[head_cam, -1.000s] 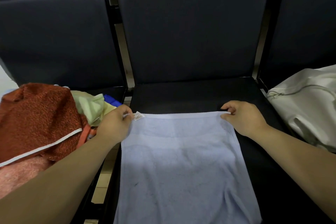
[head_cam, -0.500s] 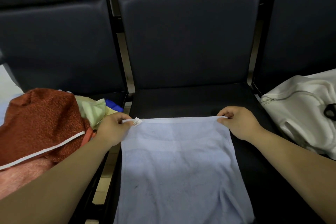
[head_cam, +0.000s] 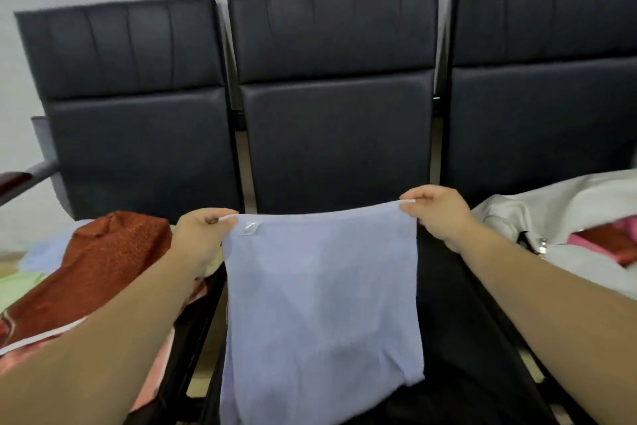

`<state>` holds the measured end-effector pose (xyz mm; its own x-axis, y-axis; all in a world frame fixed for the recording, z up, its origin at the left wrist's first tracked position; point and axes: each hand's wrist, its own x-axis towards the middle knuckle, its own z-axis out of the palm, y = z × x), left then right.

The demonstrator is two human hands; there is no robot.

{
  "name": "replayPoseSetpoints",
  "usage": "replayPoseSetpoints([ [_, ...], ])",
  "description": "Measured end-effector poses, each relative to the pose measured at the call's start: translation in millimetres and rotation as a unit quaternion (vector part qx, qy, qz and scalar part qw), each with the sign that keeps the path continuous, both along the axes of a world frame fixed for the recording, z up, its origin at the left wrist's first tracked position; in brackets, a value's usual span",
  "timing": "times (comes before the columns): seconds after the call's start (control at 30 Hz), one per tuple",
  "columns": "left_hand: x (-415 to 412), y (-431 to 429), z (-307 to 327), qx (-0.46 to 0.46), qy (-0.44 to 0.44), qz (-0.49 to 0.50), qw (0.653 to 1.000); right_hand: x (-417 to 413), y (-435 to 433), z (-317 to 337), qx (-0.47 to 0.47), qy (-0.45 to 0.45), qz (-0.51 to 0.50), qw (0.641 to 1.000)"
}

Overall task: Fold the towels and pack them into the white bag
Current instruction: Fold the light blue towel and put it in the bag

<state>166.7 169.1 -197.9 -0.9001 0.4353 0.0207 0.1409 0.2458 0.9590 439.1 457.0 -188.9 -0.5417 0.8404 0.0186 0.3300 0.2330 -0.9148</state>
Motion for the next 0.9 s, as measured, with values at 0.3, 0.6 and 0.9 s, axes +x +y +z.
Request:
replayPoseSetpoints([
  [0.3,-4.9,1.8,165.9,0.111,0.155,-0.027,0.981,22.0,10.4,159.2,0.094,0.232,-0.012,0.968],
  [0.6,50.2,-49.6,46.8,-0.055,0.105,-0.16,0.98,87.1,-18.8,30.2,-0.021,0.1,0.069,0.992],
  [0.9,66.9,-84.5,-86.4,-0.214,0.012,-0.204,0.955,107.3,-33.5,-99.2,-0.161,-0.155,0.167,0.96],
])
